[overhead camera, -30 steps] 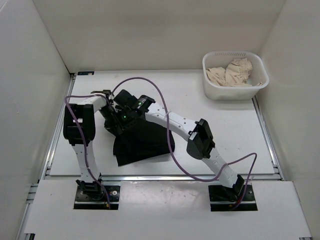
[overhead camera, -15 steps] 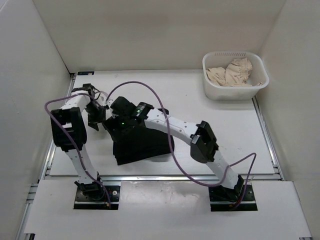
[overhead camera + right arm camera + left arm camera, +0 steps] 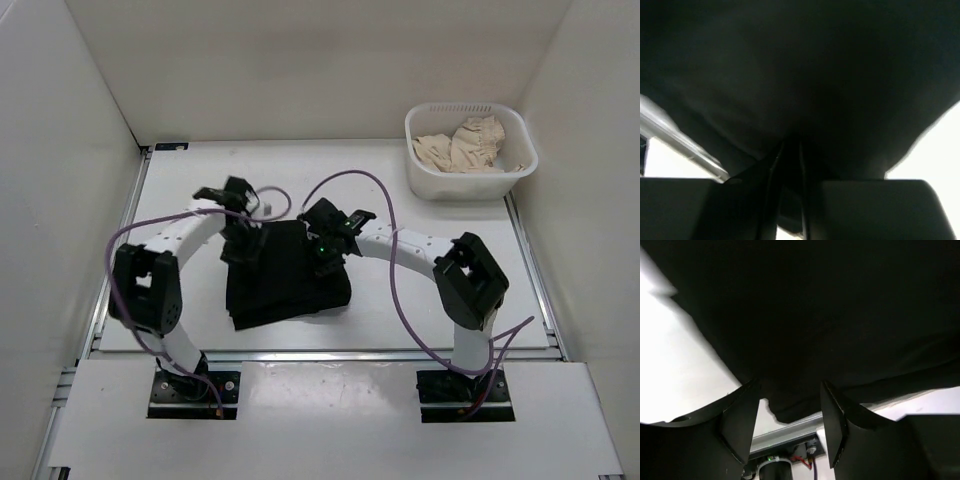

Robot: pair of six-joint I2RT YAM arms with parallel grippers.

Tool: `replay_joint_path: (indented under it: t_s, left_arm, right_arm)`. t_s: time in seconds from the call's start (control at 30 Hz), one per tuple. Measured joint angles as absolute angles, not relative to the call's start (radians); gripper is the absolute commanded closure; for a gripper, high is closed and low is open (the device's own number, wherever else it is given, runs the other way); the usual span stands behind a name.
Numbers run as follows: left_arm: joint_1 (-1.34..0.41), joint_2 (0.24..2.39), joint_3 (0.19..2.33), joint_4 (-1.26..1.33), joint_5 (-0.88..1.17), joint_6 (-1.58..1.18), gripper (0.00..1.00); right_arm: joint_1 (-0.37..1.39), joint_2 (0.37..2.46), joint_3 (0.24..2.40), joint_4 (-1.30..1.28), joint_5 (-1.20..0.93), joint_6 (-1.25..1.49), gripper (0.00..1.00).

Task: Fold and stack the trousers
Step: Fold the trousers

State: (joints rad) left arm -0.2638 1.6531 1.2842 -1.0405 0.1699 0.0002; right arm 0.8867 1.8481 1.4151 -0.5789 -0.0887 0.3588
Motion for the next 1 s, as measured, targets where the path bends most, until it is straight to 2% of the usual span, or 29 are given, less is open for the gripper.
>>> replay_joint_path:
  t_s: [0.2, 0.33, 0.43, 0.6, 0.8, 0.93, 1.0]
  left_arm:
    - [-0.31, 1.79, 1.093, -0.995, 0.106, -0.001, 0.37]
    - [-0.317, 1.788, 1.095, -0.956, 0.069, -0.006, 0.37]
    - [-0.334, 1.789, 1.102, -0.931, 0.033, -0.005, 0.37]
    - [-0.354, 1.81, 1.141, -0.895, 0.009, -0.004, 0.36]
    - [-0.369, 1.83, 1.18, -0.835, 0.011, -0.005, 0.35]
    - [-0.374, 1.83, 1.18, -0.828, 0.011, -0.005, 0.33]
    - [-0.375, 1.83, 1.18, -0.83, 0.011, -0.005, 0.31]
  right_arm:
    - [0.823, 1.871, 1.262, -0.461, -0.17, 0.451, 0.88]
    - [0.793, 1.828, 1.161, -0.373, -0.202, 0.526, 0.89]
    - [0.782, 1.792, 1.093, -0.307, -0.205, 0.591, 0.93]
    - [0.73, 1.74, 0.974, -0.21, -0.205, 0.725, 0.93]
    - [0.659, 1.746, 0.997, -0.234, -0.177, 0.724, 0.93]
    - [0.643, 1.766, 1.048, -0.274, -0.155, 0.668, 0.83]
    - [0.644, 1.765, 1.062, -0.3, -0.153, 0.638, 0.68]
